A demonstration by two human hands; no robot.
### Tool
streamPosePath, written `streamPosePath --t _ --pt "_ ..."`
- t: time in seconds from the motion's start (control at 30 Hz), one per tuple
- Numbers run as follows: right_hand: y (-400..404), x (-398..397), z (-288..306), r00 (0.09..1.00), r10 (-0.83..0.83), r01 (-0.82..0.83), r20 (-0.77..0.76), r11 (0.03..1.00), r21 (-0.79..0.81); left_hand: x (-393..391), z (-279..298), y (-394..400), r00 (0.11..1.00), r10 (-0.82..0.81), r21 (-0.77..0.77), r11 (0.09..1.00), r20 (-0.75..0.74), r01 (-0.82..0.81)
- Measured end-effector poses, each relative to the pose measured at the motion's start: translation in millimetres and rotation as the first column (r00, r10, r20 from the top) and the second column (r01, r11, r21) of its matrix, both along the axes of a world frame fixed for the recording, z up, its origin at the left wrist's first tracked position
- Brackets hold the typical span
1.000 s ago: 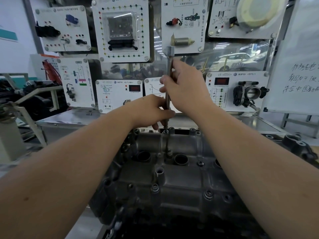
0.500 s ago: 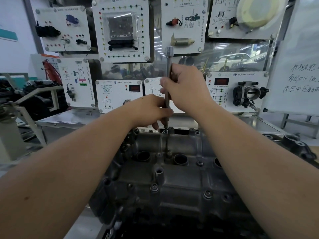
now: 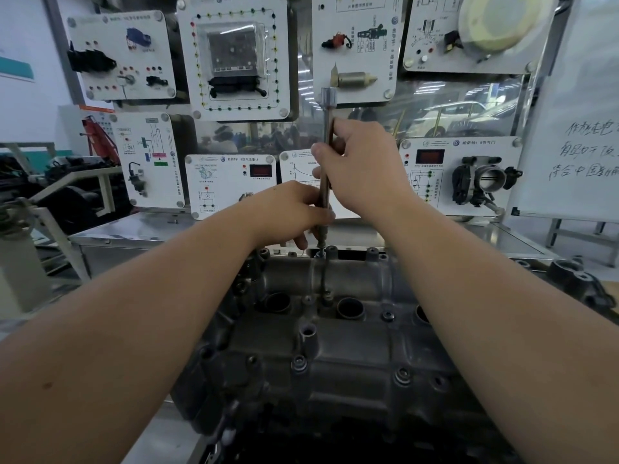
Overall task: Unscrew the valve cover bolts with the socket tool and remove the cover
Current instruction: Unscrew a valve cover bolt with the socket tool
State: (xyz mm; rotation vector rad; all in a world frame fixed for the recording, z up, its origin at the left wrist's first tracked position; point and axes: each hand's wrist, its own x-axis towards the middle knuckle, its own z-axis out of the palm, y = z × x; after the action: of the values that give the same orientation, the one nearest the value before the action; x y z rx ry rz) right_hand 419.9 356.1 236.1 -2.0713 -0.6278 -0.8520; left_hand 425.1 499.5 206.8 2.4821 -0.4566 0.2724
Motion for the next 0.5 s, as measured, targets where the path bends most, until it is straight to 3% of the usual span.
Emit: streamPosePath --t 0.3,0.5 --pt "2.4 -3.0 -4.5 0.993 -0.057 0.057 0.105 0.998 0.007 -1.7 1.9 1.7 0.999 0.006 0.068 0.998 0.033 -0.008" --pt "1.3 -2.9 -1.4 0.999 0.030 -0.030 0.015 1.000 -0.001 -1.2 1.0 0.5 1.000 -0.002 -0.006 1.000 -0.003 0.002"
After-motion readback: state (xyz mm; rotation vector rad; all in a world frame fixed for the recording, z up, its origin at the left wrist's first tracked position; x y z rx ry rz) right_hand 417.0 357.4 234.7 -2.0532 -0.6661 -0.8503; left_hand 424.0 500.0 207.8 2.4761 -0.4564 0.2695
